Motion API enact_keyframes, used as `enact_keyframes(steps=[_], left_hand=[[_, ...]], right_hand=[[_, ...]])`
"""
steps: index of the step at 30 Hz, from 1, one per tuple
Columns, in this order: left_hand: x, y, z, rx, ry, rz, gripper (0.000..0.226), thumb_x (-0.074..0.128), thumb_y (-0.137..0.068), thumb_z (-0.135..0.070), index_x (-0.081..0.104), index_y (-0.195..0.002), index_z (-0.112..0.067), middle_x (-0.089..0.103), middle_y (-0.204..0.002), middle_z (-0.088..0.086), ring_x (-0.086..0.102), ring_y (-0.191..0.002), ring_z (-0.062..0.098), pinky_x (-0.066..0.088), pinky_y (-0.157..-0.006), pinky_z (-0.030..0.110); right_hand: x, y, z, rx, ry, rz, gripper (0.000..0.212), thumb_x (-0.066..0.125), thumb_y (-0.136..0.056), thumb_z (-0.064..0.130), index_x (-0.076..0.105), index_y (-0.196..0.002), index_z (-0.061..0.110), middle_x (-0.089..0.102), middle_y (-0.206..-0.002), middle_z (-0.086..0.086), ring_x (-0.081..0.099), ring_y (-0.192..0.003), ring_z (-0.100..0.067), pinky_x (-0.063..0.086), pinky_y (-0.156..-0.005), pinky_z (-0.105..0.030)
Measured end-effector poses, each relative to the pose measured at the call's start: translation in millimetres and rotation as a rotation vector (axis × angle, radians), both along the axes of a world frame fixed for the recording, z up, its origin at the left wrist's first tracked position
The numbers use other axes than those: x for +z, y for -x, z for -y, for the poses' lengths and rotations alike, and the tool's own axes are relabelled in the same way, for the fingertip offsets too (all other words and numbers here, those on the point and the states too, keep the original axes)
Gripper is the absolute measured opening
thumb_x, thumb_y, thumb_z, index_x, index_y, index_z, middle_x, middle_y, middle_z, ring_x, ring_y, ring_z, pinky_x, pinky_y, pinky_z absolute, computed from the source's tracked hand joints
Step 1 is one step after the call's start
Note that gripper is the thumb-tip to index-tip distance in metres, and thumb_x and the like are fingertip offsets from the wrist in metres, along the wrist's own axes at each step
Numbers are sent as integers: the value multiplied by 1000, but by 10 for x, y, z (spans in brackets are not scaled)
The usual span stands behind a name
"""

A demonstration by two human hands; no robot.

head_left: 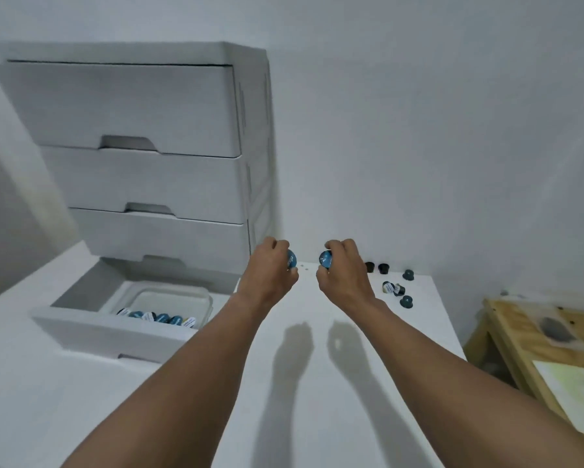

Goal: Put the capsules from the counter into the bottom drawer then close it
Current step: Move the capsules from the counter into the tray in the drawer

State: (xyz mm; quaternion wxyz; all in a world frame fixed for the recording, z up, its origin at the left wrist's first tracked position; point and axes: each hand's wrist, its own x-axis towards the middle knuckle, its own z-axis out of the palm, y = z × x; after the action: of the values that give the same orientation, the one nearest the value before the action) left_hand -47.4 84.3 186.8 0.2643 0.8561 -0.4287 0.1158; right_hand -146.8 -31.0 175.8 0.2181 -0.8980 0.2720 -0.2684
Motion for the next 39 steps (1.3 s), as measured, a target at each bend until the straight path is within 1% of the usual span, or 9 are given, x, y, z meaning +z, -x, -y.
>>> enact_keyframes(steps=[4,9,15,18,22,26,30,35,39], left_hand=[[176,3,-460,86,39,-19,31,64,-80,-17,58,-108,-4,56,-106,13,56,-92,31,46,-81,34],[278,-125,-1063,165,100,-50,35,69,-80,-21,58,-112,-10,56,-107,9,57,-94,27,46,-85,31],[300,-406,-1752,225,176,-93,47,74,-80,-20,56,-123,-11,59,-115,7,56,-100,20,40,-86,20],[284,-542,-2042,227,198,-136,50,74,-80,-19,54,-125,-12,59,-118,5,57,-102,18,42,-89,21],[219,-852,-2490,228,212,-186,42,76,-79,-19,56,-115,-16,62,-108,2,59,-92,16,50,-85,26],[126,-1228,-2875,211,204,-214,39,76,-78,-20,58,-112,-16,64,-105,1,60,-90,15,52,-83,27],[-2,-1564,-3139,187,182,-228,37,76,-78,-17,60,-112,-17,66,-105,1,61,-90,15,51,-83,27],[-151,-1966,-3239,168,140,-247,30,72,-79,-10,61,-106,-16,67,-102,3,61,-87,19,50,-79,29],[-300,-2397,-3168,152,114,-293,36,71,-79,-10,60,-113,-17,67,-106,2,63,-91,19,51,-83,30]], right_hand=[[191,-80,-340,90,98,25,30,60,-85,13,55,-114,10,51,-111,-5,53,-98,-25,46,-81,-32],[333,-277,-831,200,86,57,30,65,-85,22,55,-112,17,51,-110,0,56,-92,-24,44,-78,-28],[349,-637,-1466,342,54,76,37,67,-83,11,56,-119,16,51,-116,-1,57,-100,-23,41,-88,-24],[313,-819,-1740,376,46,82,38,68,-82,9,57,-118,17,49,-112,-1,56,-96,-20,43,-88,-23],[230,-1137,-2174,363,10,79,37,64,-85,15,56,-122,19,49,-111,-1,55,-94,-18,47,-90,-29],[131,-1479,-2513,303,2,69,39,66,-83,14,55,-120,16,55,-112,-2,55,-99,-20,40,-85,-24],[-8,-1752,-2763,264,-3,39,31,68,-81,15,58,-110,17,56,-106,-1,54,-92,-18,38,-78,-21],[-226,-2119,-2831,255,-5,-8,28,64,-83,7,59,-109,17,51,-108,-1,48,-89,-13,35,-81,-17],[-362,-2543,-2749,252,-24,-47,36,64,-82,5,60,-117,16,55,-112,-3,50,-98,-15,39,-87,-21]])
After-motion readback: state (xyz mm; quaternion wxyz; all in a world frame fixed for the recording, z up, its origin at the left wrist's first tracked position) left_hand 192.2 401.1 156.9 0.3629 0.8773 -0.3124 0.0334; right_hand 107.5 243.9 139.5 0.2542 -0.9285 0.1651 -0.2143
